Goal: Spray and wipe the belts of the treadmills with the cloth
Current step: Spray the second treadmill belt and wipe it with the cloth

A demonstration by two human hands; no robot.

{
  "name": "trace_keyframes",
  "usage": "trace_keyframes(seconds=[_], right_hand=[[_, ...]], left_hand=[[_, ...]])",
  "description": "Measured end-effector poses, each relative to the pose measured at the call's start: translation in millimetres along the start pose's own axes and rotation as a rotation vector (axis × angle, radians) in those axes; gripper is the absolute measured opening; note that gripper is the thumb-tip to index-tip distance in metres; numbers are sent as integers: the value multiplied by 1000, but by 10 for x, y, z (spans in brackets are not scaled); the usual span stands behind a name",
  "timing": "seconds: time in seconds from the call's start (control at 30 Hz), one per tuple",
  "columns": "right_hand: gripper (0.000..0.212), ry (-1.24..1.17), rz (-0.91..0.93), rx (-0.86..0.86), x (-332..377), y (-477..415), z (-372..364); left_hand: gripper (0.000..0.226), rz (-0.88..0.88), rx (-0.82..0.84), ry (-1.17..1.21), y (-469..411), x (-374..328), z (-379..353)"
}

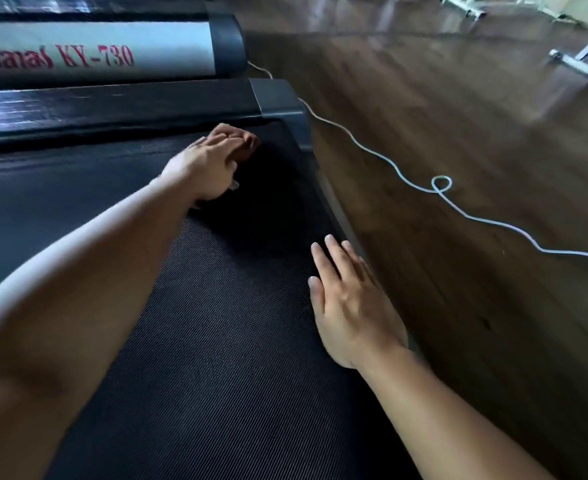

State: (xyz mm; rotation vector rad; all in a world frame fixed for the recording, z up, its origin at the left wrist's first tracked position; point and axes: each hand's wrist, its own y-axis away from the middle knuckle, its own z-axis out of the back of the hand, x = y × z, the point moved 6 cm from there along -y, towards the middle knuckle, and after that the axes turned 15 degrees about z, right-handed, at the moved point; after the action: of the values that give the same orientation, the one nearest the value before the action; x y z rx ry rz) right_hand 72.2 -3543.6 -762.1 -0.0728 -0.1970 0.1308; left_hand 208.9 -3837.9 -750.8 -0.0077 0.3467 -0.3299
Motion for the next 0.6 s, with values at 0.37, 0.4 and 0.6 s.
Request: trace_keyframes(seconds=[0.37, 0.4, 0.6], right_hand=[[60, -8, -7, -23, 3, 2, 16], [60, -18, -8, -24, 0, 4, 17], [52, -93, -33, -61, -20, 33, 53]], left_hand=[[54, -215, 87, -38, 62, -726, -128], [54, -262, 83, -25, 146, -770, -129], [53, -360, 132, -22, 598, -923, -183]])
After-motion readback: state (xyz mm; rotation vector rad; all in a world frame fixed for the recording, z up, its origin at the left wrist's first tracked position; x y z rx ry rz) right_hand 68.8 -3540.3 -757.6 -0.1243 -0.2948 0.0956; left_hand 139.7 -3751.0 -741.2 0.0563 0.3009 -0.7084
